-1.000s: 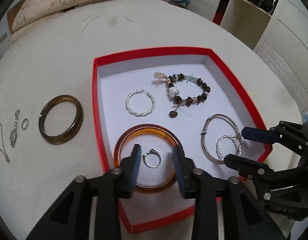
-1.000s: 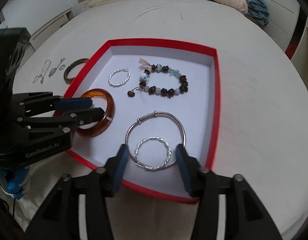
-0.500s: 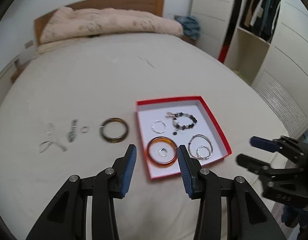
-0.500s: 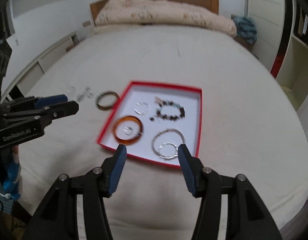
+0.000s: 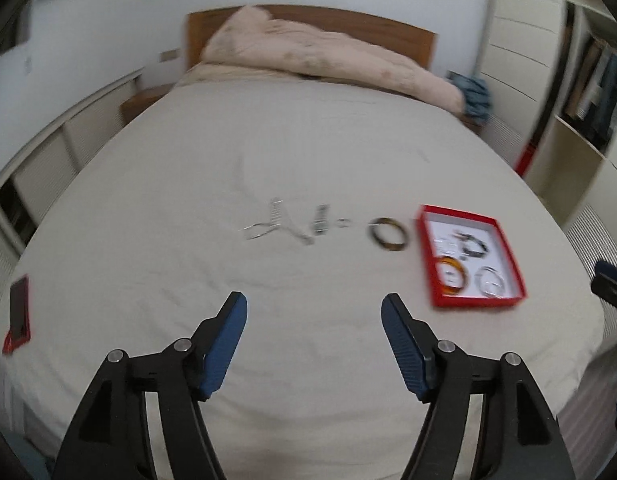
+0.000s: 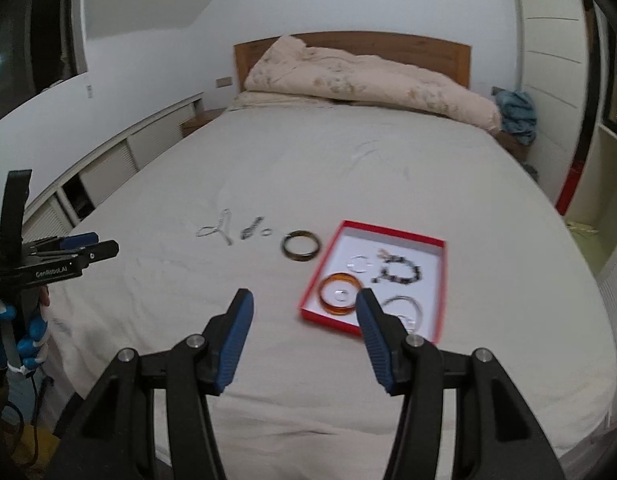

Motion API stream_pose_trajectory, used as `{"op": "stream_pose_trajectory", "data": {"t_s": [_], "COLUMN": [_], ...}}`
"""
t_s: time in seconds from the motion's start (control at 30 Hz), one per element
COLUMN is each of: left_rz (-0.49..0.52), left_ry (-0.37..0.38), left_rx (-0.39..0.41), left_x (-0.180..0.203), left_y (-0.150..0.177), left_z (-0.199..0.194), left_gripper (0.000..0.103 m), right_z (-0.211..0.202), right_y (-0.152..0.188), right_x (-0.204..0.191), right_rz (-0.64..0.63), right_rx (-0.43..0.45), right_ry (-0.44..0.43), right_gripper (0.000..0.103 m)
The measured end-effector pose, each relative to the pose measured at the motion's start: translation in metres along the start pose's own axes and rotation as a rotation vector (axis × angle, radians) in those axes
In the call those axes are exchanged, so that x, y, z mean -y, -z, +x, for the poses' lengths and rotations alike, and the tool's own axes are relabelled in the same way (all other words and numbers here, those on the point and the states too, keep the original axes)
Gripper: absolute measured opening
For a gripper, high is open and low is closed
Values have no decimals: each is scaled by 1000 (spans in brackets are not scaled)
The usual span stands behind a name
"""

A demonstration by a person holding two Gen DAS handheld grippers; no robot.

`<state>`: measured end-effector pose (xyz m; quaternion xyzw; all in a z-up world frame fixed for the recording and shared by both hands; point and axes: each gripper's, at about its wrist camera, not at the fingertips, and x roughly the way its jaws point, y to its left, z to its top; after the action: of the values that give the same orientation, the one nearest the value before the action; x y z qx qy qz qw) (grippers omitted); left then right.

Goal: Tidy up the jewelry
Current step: 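Withdraw both tools and move toward the silver chain and small ring, then grasp the silver chain with the left tool while the right tool grasps the small ring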

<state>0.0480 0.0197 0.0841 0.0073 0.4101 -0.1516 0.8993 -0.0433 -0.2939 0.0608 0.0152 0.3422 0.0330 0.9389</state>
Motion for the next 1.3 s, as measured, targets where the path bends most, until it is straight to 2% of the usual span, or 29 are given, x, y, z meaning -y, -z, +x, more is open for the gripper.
{"op": "stream_pose_trajectory", "data": {"t_s": [0.1, 0.27, 0.5, 0.57, 0.73, 0.97, 1.3], "left_rz": [-54, -109, -141, -134, -143, -77, 36], "left_ry": [-35, -53, -15, 0, 18, 4, 19], "left_rx": [-10, -39, -106, -131, -155, -154, -194], "left_x": [-32, -50, -61, -59, -62, -75, -82], "left_y": [-1, -13, -24, -25, -38, -63, -62], "left_z": [17, 63, 128, 148, 191, 238, 282], "left_gripper": [68, 64, 58, 57, 55, 55, 56], "right_z": [27, 85, 164, 187, 238, 301, 374], "right_y": [-8, -27, -41, -42, -52, -70, -78], "right_x": [-14, -29, -37, -39, -48, -55, -63], "right_rz": [-30, -27, -25, -30, -53, -55, -100], "right_rx": [-28, -61, -125, -150, -190, -228, -311], "right_ry": [-24, -88, -131, -146, -180, -202, -154], "right_gripper": [52, 51, 50, 43, 39, 32, 29]}}
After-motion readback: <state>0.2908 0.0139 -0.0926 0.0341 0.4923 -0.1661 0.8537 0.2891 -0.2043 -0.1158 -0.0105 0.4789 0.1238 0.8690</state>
